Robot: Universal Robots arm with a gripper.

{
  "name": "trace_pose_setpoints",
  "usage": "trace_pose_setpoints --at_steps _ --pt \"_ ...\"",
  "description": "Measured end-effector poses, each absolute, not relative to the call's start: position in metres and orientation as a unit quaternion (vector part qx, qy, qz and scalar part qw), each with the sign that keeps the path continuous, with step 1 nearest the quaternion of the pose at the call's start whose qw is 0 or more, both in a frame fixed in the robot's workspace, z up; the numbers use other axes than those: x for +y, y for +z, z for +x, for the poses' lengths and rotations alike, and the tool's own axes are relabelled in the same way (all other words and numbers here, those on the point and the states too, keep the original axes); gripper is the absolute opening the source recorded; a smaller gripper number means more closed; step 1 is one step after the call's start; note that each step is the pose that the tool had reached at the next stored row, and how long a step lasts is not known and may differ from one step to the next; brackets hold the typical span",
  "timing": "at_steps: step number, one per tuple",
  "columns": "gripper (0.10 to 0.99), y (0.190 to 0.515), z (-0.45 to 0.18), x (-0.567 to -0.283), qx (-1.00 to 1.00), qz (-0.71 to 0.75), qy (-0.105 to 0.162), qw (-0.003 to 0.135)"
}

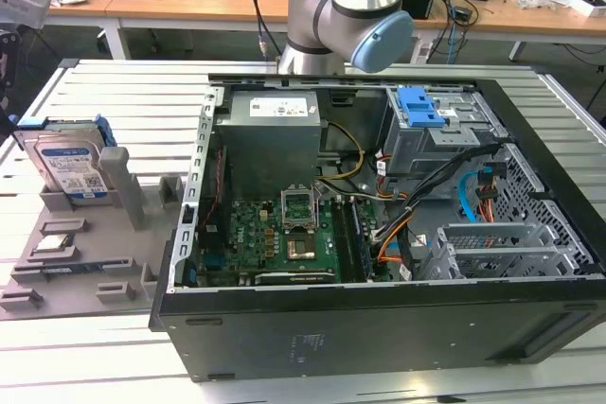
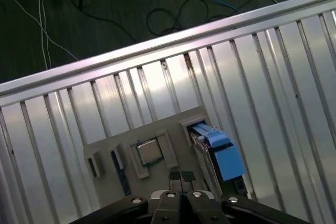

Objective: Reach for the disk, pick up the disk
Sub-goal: 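Pick up the disk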

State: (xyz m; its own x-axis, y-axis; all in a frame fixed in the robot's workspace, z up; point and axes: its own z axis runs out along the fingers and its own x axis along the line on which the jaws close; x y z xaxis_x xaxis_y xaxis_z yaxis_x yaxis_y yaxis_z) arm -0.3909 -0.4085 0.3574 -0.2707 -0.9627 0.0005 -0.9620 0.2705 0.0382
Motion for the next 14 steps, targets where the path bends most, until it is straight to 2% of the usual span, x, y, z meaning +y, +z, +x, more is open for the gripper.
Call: trace_pose_setpoints --at_steps 14 --pt "0.106 0.3574 -0.3909 -0.4085 -0.730 0.683 -0.014 0.013"
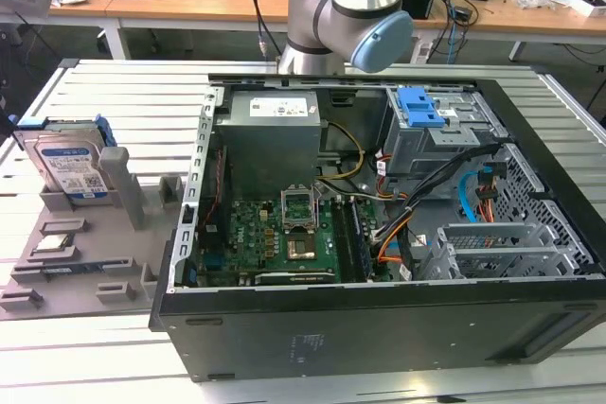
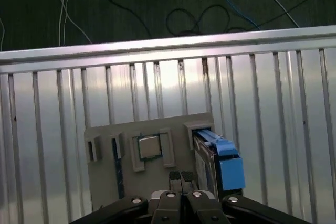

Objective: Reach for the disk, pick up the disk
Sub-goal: 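Pick up the disk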

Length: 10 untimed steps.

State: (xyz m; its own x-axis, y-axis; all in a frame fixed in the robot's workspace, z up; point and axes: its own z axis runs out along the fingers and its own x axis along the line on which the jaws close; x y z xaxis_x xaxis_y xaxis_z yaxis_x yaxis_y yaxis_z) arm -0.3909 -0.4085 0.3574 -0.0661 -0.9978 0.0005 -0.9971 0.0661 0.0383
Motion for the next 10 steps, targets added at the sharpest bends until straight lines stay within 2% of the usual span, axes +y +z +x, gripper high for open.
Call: trace_pose_setpoints --at_steps 10 --pt "0.106 0.3574 -0.3909 -0.4084 -0.687 0.727 -0.013 0.014"
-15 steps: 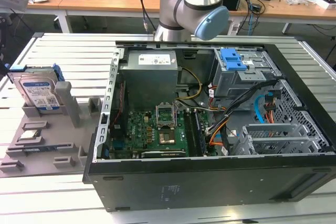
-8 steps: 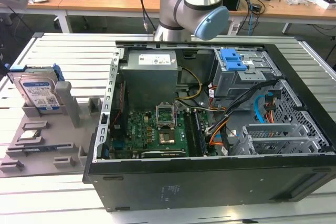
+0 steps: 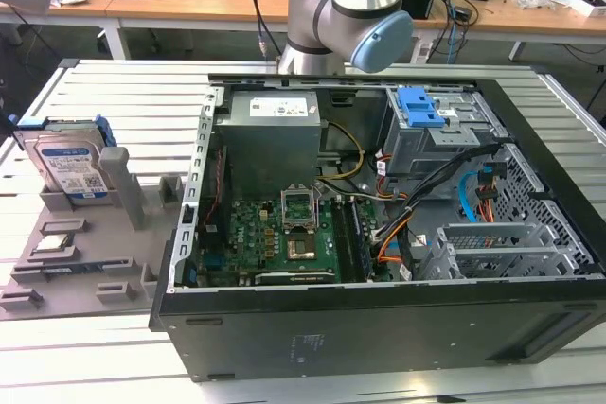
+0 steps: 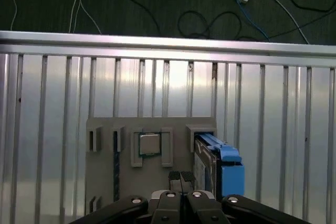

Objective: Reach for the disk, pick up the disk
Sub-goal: 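Pick up the disk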

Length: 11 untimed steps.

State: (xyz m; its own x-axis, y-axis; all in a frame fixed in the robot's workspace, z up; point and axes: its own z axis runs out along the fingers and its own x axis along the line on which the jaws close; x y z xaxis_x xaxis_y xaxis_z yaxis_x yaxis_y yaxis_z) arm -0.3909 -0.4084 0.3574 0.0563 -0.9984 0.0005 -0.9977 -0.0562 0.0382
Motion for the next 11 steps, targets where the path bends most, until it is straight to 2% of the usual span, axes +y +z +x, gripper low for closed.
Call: trace_pose_setpoints --at_steps 11 --pt "0.106 0.3574 -0.3909 -0.4085 -0.645 0.764 -0.012 0.015"
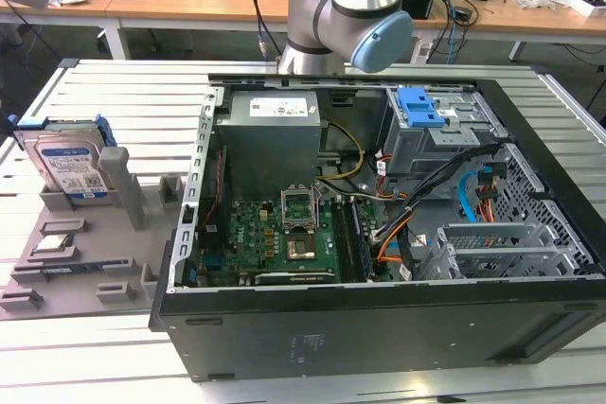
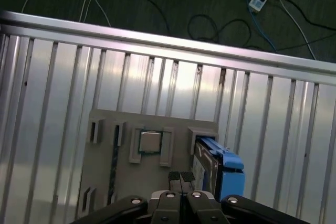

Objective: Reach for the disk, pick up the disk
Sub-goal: 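Pick up the disk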

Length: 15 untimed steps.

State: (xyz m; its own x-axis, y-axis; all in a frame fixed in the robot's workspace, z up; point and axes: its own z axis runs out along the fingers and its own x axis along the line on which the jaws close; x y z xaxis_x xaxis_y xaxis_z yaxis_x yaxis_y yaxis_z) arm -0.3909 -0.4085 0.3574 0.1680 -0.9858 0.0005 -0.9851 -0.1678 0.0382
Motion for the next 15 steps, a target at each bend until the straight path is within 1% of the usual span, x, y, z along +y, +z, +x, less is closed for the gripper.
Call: trace_pose_setpoints --at_steps 15 --pt "0.106 0.3574 -0.3909 -0.4085 -0.580 0.814 -0.011 0.016"
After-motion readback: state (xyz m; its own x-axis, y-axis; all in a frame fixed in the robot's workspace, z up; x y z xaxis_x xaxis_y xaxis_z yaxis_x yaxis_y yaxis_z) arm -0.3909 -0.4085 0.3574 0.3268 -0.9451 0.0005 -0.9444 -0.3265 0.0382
